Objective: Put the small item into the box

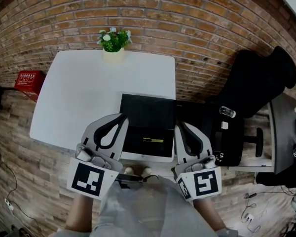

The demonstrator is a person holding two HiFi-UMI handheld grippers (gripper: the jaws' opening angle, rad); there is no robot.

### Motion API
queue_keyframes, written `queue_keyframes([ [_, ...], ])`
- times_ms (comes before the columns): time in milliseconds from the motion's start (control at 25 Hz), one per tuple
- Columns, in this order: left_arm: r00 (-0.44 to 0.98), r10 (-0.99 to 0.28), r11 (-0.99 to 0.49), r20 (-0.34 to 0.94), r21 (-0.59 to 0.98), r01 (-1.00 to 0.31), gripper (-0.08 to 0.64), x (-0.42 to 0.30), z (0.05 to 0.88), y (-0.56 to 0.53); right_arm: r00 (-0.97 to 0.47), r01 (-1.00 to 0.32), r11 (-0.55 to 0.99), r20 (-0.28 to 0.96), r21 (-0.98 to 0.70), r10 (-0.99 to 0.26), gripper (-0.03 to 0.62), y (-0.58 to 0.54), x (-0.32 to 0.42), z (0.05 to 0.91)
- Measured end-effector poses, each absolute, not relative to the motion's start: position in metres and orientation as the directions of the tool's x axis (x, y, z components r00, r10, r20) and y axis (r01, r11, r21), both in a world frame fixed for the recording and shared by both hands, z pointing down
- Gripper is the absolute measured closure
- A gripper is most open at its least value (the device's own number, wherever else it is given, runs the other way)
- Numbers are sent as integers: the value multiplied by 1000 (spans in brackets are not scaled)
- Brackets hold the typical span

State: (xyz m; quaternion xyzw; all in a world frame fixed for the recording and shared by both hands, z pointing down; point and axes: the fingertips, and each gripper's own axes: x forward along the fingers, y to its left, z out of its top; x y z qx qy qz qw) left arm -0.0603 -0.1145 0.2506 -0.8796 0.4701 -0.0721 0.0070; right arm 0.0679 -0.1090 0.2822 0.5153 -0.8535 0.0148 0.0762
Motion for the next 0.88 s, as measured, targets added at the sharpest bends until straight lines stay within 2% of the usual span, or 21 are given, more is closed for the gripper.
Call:
queue_keyframes([
  [880, 576, -802, -592, 157, -75, -803, 534, -56, 260, -110, -467, -874, 481, 165, 62, -869, 534, -105, 61, 288],
])
